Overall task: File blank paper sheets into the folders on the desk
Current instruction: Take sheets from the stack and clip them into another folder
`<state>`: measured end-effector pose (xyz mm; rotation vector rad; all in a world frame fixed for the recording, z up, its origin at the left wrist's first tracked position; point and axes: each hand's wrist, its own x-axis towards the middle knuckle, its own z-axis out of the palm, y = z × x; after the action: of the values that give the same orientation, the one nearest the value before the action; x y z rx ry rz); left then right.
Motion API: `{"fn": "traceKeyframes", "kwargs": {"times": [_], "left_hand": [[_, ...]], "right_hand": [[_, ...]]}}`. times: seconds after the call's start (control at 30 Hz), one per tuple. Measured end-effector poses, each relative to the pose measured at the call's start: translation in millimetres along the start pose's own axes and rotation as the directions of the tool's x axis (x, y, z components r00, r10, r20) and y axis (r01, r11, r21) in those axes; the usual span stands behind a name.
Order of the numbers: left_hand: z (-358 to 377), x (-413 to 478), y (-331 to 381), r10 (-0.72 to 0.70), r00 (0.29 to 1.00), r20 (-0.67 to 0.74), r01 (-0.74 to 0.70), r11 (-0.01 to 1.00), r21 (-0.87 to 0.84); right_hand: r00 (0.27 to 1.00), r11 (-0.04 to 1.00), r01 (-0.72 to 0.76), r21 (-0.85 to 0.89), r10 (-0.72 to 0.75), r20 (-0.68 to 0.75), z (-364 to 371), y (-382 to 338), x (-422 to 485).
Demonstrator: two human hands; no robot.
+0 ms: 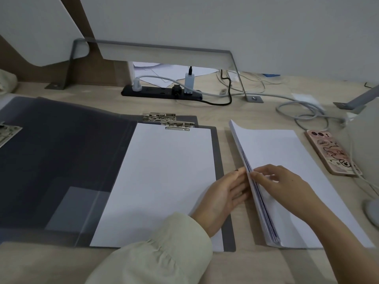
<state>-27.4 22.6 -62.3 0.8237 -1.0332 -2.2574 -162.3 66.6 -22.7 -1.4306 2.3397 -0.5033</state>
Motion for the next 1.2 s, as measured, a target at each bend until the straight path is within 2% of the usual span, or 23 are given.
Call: {"fn": "traceKeyframes", "kwargs": {"times": [0.33, 0.53, 0.6, 0.7, 0.77, 0.83, 0.93, 1.07, 1.2], "left_hand": [[-0.3, -1.7, 1.0, 0.001, 1.0, 0.016, -0.001, 1.0, 0.017], [-0.8, -2.2, -0.3, -0.012, 0.999, -0.03, 0.014, 0.999, 0.052], [4.2, -7.8, 3.1, 0.035, 0.996, -0.086, -0.02, 0.986, 0.166], [17.4, -13.4, 9.9, 0.141, 0.983, -0.116, -0.082, 0.909, 0.408], [28.6, -8.9, 13.1, 0.1, 0.991, -0.085, -0.052, 0.895, 0.442], [37.9, -0.6, 16.6, -0.013, 0.998, -0.066, 0.037, 0.92, 0.39], [43.1, 15.0, 11.8, -0.096, 0.982, -0.165, 0.163, 0.869, 0.467], [45.7, 25.6, -0.1, -0.036, 0.968, -0.247, 0.171, 0.814, 0.554], [39.6, 18.7, 5.1, 0.005, 0.967, -0.256, 0.132, 0.846, 0.517]], "right_hand": [[1.0, 1.0, -0.004, -0.02, 0.004, -0.002, 0.9, -3.5, -2.6], [0.999, 0.999, -0.043, -0.002, 0.043, 0.009, 1.0, -4.2, -3.9], [0.998, 0.998, -0.062, 0.005, 0.062, -0.01, 0.8, -5.5, -4.6], [0.998, 0.998, -0.064, -0.01, 0.064, -0.024, -0.3, -7.5, -5.0], [0.998, 0.998, -0.062, 0.006, 0.062, -0.031, -1.2, -7.1, -4.8], [0.998, 0.997, -0.064, 0.046, 0.065, -0.021, -2.4, -5.9, -5.6], [0.996, 0.984, -0.084, 0.157, 0.082, 0.021, -6.4, -4.2, -7.8], [0.995, 0.97, -0.089, 0.225, 0.079, 0.054, -8.8, 0.2, -8.4], [0.996, 0.963, -0.085, 0.257, 0.085, 0.008, -14.2, 4.1, -8.4]]}}
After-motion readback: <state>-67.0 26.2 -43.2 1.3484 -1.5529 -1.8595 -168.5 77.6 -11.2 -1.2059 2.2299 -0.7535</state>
